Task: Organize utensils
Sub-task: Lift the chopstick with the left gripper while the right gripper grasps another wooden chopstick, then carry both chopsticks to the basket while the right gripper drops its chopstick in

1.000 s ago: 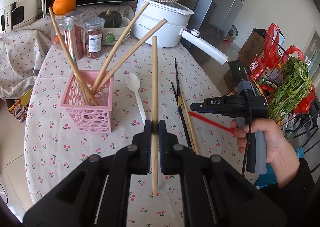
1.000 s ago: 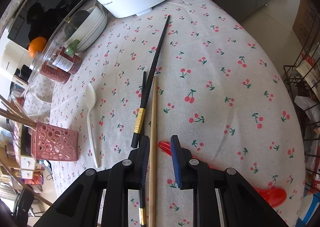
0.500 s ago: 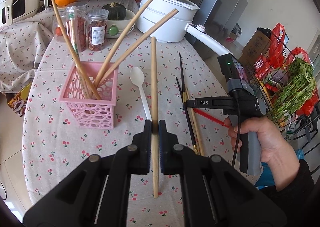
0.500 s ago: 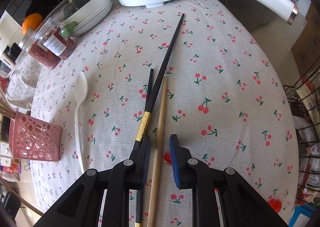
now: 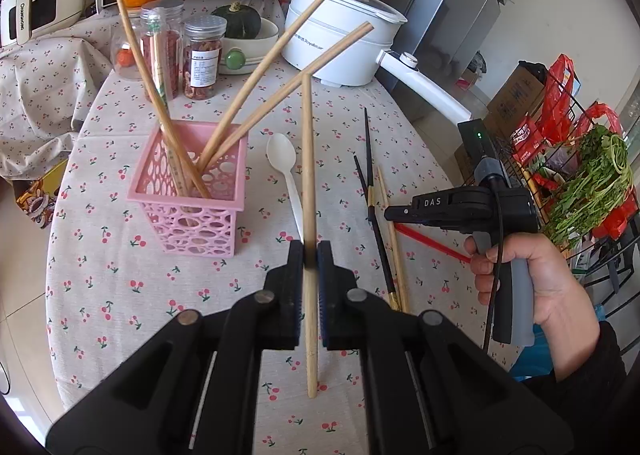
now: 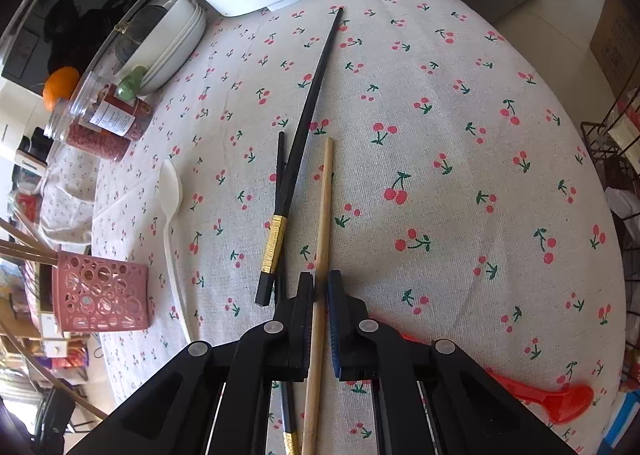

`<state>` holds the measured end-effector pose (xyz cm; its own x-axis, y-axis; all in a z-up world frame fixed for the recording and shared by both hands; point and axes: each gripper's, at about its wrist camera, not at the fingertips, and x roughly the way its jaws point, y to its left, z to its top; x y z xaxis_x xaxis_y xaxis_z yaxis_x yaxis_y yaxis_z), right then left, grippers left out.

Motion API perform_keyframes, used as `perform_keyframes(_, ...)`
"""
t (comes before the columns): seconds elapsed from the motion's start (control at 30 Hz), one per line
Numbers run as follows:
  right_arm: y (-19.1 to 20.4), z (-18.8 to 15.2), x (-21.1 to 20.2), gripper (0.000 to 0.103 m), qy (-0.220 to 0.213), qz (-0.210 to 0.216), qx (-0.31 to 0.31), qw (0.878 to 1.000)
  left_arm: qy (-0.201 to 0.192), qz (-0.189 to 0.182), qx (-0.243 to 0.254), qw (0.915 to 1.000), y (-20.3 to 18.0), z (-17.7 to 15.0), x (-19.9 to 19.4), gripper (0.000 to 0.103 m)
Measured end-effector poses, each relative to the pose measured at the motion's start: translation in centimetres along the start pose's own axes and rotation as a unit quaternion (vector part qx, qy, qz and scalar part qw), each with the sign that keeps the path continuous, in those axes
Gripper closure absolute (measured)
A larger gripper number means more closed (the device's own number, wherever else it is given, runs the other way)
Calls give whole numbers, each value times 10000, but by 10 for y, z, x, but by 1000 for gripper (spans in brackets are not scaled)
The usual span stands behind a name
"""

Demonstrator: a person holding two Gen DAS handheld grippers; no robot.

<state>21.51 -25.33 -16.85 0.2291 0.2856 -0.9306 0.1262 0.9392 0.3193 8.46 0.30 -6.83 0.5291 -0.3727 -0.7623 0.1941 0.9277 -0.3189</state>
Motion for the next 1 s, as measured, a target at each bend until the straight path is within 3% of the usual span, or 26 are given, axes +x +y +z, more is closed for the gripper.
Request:
perform_keyframes(0.23, 22, -5, 1, 96, -260, -506, -512, 9971, -56, -5, 27, 10000, 1, 0, -5, 95)
perform_keyframes(0.37, 19, -11, -14, 97, -574, -283, -377, 9972, -167, 55, 76, 9998, 2, 0, -13, 95)
perform_keyframes(0.6, 21, -32, -75, 97, -1377, 242, -535, 9887, -505, -3, 31, 9987, 5, 3, -32, 95)
perform_keyframes(1.0, 45, -71, -164, 97, -2651, 850, -939, 9559, -1361, -172, 82, 9905, 4, 10, -75, 95)
